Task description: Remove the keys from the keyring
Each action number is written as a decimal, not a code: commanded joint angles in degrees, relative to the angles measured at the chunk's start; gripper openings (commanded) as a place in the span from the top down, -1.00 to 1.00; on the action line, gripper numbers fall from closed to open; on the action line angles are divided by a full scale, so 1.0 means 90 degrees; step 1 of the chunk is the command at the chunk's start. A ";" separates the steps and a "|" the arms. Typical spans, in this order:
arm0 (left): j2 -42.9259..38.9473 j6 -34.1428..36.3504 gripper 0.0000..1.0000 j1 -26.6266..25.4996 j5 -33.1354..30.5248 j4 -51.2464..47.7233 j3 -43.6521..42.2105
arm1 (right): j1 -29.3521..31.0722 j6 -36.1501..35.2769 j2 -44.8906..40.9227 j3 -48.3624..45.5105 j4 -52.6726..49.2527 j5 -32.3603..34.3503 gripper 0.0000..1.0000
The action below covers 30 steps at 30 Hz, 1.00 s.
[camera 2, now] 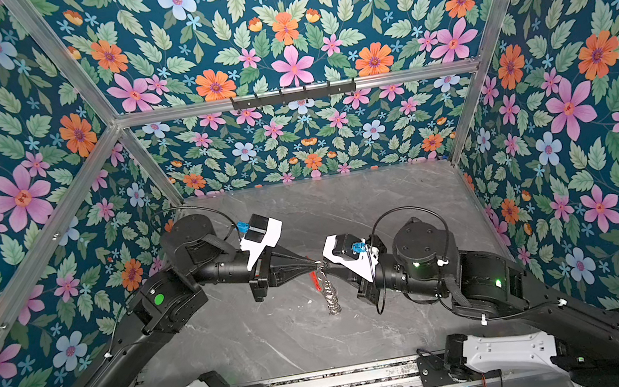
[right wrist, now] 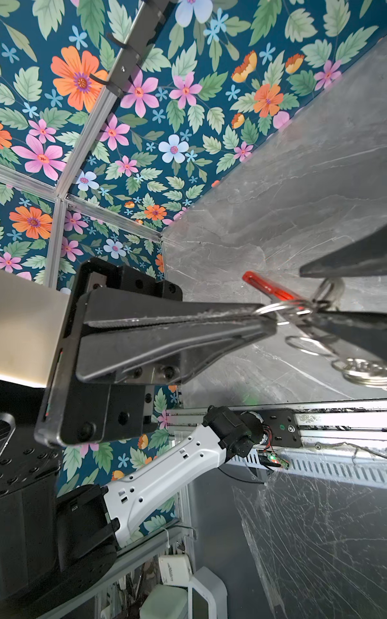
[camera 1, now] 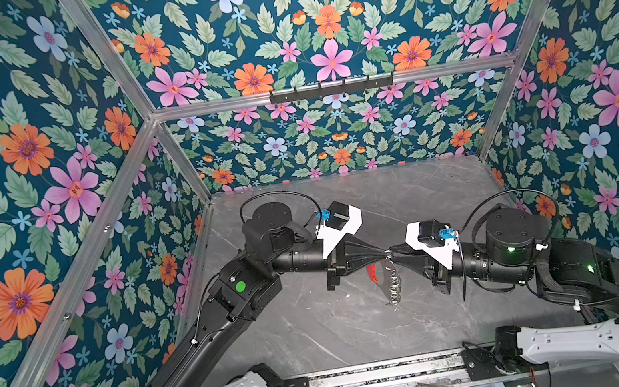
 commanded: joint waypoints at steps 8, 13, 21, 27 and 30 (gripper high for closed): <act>-0.0033 -0.0116 1.00 0.0000 -0.0052 0.0352 -0.0016 | 0.0007 -0.0016 0.0045 0.0058 0.0070 0.0048 0.84; -0.0071 -0.0484 1.00 0.0004 -0.0225 0.0792 -0.0215 | 0.0003 -0.0022 0.0094 0.0104 0.0046 0.0013 1.00; -0.0239 -0.0526 1.00 -0.0001 -0.0676 0.0863 -0.0422 | 0.0006 0.0290 0.0221 0.0050 -0.0084 0.0480 1.00; -0.0443 -0.0519 1.00 0.0004 -0.1467 0.0755 -0.0720 | 0.0005 0.0631 -0.0044 -0.0317 -0.0067 0.1252 0.63; -0.0584 -0.0585 1.00 0.0002 -0.1833 0.0880 -0.0973 | 0.0005 0.0842 -0.0261 -0.0560 0.0067 0.1481 0.51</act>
